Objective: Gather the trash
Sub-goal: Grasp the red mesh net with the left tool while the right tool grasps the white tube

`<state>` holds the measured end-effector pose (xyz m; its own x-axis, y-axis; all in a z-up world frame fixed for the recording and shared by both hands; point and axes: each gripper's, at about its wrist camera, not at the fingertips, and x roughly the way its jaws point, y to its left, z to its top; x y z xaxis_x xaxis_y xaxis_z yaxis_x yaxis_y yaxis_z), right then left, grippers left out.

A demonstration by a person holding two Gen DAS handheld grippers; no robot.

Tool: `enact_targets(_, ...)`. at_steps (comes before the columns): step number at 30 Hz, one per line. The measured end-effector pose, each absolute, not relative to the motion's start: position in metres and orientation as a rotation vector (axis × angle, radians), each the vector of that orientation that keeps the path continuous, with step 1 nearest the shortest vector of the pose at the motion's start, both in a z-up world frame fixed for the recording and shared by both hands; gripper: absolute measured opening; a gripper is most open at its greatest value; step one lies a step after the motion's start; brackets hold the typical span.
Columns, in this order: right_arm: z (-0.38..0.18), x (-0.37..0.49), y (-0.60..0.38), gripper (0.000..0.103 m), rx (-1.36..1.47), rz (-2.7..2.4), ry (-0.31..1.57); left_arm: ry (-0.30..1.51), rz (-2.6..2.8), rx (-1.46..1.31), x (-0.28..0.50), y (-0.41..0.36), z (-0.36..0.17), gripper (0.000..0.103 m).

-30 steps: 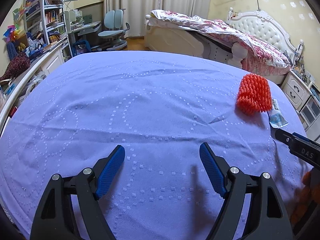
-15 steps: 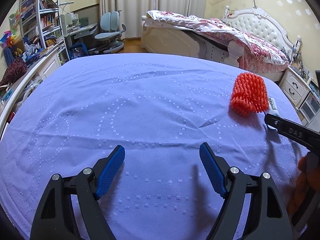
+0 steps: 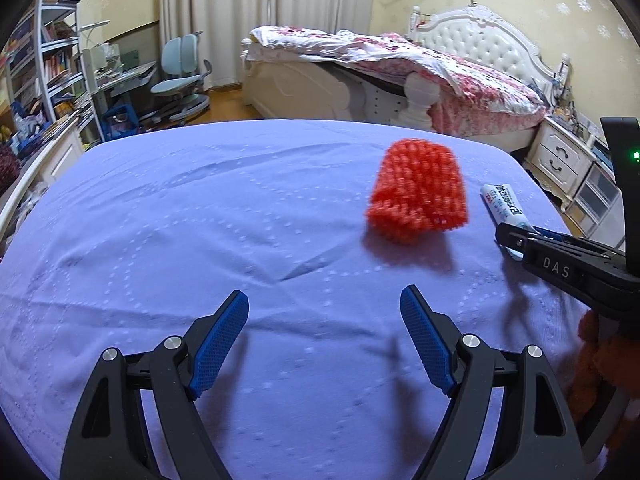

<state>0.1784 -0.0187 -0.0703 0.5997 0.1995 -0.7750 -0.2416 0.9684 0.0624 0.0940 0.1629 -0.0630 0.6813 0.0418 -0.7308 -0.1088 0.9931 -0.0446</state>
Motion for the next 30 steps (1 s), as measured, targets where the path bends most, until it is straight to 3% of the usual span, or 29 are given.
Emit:
enact_targets(14,-0.069,0.189,-0.054,0.032,-0.022,0.269,0.893,0.813,0.022,-0.056,0.145,0.116,-0.062,0.08)
enact_targets(27,-0.071,0.192,-0.054,0.032,-0.03,0.287,0.892,0.816,0.027,-0.111,0.17,0.121,-0.063,0.08)
enact_targets(30,-0.071,0.192,-0.054,0.032,-0.03,0.287,0.892,0.826,0.009,-0.121,0.171,0.122,-0.065,0.063)
